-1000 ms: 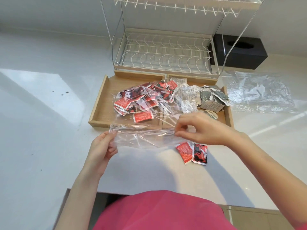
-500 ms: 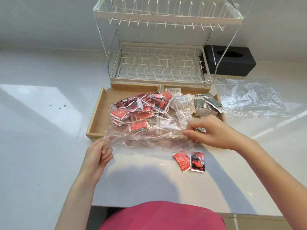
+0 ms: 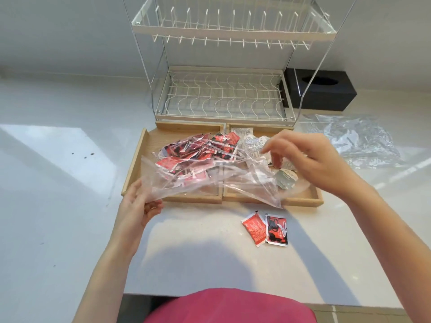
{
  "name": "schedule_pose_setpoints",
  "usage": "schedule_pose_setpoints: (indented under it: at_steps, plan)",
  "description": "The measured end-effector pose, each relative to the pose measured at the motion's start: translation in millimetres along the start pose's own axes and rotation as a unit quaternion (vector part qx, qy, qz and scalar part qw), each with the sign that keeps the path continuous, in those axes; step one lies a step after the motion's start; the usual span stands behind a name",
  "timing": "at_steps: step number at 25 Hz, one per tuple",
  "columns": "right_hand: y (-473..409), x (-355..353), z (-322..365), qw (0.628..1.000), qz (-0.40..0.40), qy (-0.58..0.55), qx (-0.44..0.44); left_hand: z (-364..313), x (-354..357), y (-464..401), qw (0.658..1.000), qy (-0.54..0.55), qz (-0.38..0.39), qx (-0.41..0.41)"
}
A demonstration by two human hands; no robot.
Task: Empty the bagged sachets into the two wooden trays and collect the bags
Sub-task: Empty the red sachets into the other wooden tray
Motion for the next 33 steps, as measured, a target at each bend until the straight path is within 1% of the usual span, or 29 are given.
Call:
schedule_pose_setpoints:
  at_steps: [1,2,3,4,5,6,7,9,10,11,13,14,17,18,20,22,23,24,26,29,31,33]
  plan:
    - [0.5,-3.2,-10.7,0.998,-0.027,-0.054,0.026,-1.5,-1.9,-0.7,1.0,0.002,0.0,0.007]
    - [2.5,-5.2,-26.7,0.992,-0.069,-0.084,0.059,-3.8,-2.4,-0.3,1.0,0.009,-0.002,0.012]
    - [6.2,-4.7,-46.4,0.985,-0.111,-0.082,0.101,-6.1,-1.7,0.4,1.0,0.022,0.001,0.02]
    - [12.4,-1.1,-68.4,0.977,-0.14,-0.052,0.149,-8.5,-0.4,1.1,0.999,0.04,0.006,0.031]
    - [21.1,5.1,-88.4,0.969,-0.147,-0.004,0.198,-10.3,0.8,1.4,0.997,0.06,0.012,0.044]
    - [30.2,13.9,-104.1,0.964,-0.125,0.045,0.232,-12.7,2.6,1.8,0.996,0.071,0.021,0.056]
    - [38.0,25.3,-114.0,0.964,-0.078,0.079,0.241,-15.3,4.1,1.6,0.995,0.071,0.027,0.065]
    - [44.9,49.3,-117.2,0.971,0.013,0.09,0.22,-19.5,6.3,0.1,0.995,0.064,0.028,0.073]
    - [43.0,58.4,-113.1,0.976,0.037,0.067,0.203,-19.4,6.2,-2.4,0.995,0.065,0.025,0.067]
    - [38.2,64.7,-106.7,0.98,0.041,0.034,0.192,-19.9,6.3,-4.1,0.996,0.07,0.022,0.058]
    - [24.5,67.6,-103.7,0.98,0.007,-0.026,0.198,-21.6,4.3,-8.4,0.996,0.072,0.03,0.048]
    - [17.8,65.9,-103.4,0.98,-0.015,-0.034,0.197,-23.9,3.3,-8.8,0.996,0.059,0.039,0.055]
    - [0.8,59.3,-96.7,0.981,-0.054,-0.042,0.18,-33.8,-0.3,-8.2,0.993,-0.047,0.049,0.092]
    - [-4.1,58.8,-95.2,0.982,-0.057,-0.054,0.172,-38.3,-1.1,-7.9,0.99,-0.092,0.039,0.103]
    - [-15.2,56.5,-88.8,0.985,-0.066,-0.046,0.154,-52.3,-5.5,-10.6,0.977,-0.166,-0.003,0.131]
    - [-28.0,50.4,-82.4,0.986,-0.106,-0.022,0.126,-76.8,-11.2,-15.0,0.959,-0.208,-0.061,0.184]
    - [-35.7,44.5,-78.8,0.983,-0.133,-0.013,0.128,-92.8,-13.4,-17.1,0.947,-0.217,-0.091,0.218]
    - [-44.3,37.1,-73.6,0.979,-0.155,0.0,0.134,-110.6,-14.5,-18.7,0.938,-0.213,-0.116,0.249]
    - [-60.1,22.5,-56.4,0.976,-0.176,0.008,0.128,-143.3,-14.8,-19.3,0.931,-0.177,-0.128,0.293]
    - [-72.1,3.3,-20.7,0.978,-0.187,-0.058,0.071,-175.7,-10.1,-14.9,0.927,-0.129,-0.085,0.341]
    - [-72.6,-1.5,-14.7,0.975,-0.181,-0.096,0.08,-179.9,-6.9,-16.8,0.934,-0.106,-0.067,0.336]
    - [-70.1,7.2,-32.4,0.972,-0.15,-0.109,0.148,-166.7,-3.9,-31.0,0.949,-0.104,-0.062,0.29]
Point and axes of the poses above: each hand's wrist, its own y-axis away from the middle knuckle, its own x-axis out of the palm, z = x × y, the point moved 5 cm from there along -y, towards the middle knuckle
